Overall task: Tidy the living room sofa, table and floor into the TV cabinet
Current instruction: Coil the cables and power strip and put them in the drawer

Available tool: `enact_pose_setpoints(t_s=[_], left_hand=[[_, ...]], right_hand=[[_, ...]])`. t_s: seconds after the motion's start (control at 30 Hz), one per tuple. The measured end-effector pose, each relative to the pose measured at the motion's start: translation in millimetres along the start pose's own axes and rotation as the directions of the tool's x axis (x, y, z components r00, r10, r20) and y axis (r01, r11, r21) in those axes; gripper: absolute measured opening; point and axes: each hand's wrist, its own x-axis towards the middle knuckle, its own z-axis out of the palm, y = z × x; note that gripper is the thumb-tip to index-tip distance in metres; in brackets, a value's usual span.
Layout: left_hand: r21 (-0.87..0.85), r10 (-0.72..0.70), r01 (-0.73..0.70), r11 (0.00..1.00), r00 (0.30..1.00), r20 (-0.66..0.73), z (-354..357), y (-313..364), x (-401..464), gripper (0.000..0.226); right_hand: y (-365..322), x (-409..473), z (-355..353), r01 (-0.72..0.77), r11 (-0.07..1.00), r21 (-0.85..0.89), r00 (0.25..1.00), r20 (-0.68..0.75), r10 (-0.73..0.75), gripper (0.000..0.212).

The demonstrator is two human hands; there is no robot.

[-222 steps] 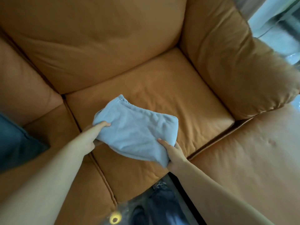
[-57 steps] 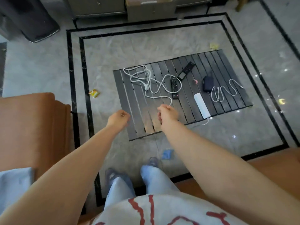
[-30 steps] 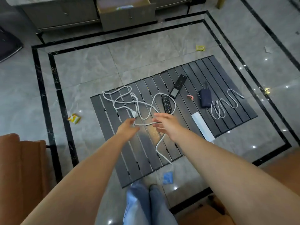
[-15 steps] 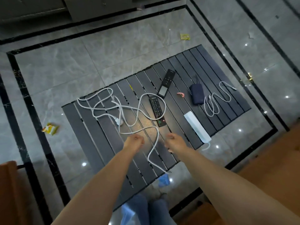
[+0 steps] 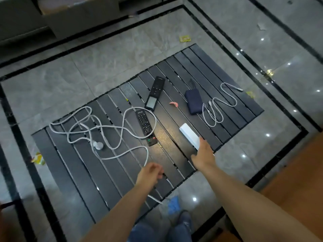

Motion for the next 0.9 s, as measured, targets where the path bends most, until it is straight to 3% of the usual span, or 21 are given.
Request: enact_pose_setpoints(t_s=[0.2, 0.37, 0.53, 0.67, 0.7, 0.77, 0.83, 0.9], left_hand=[[-0.004, 0.031, -0.032, 0.999, 0.997, -0.069, 25, -8, 8, 0.015], [0.021, 0.046, -0.045, 0.999, 0.994, -0.104, 34, -13, 4, 0.014], [0.065, 0.06, -0.053, 0.996, 0.992, -0.112, 47, 0, -16, 0.016], [0.235, 0.23, -0.198, 0.952, 0.966, -0.12, 54, 28, -44, 0.013], [0.33, 0.324, -0.26, 0.907, 0.933, -0.156, 54, 35, -56, 0.023], [0.533, 0.581, -0.409, 0.741, 0.789, -0.202, 49, 49, -81, 0.049], [0.738, 0.779, -0.482, 0.472, 0.619, -0.094, 43, 64, -97, 0.064], [0.865, 0.833, -0.458, 0.207, 0.547, 0.09, 38, 77, -121, 0.072]], right_hand=[[21, 23, 11, 0.011, 0.962, -0.274, 0.992, -0.12, -0.046, 0.074], [36, 31, 13, 0.035, 0.975, -0.219, 0.995, -0.084, -0.055, 0.045], [48, 3, 1, 0.15, 0.986, -0.071, 0.985, -0.081, -0.156, 0.05], [50, -29, -20, 0.298, 0.954, -0.017, 0.95, -0.093, -0.298, 0.04], [50, -42, -26, 0.336, 0.942, -0.002, 0.938, -0.085, -0.335, 0.042], [48, -65, -41, 0.389, 0.921, 0.028, 0.918, -0.09, -0.386, 0.048], [42, -81, -54, 0.417, 0.908, 0.029, 0.906, -0.09, -0.413, 0.053], [32, -105, -69, 0.467, 0.883, 0.036, 0.883, -0.073, -0.464, 0.055]])
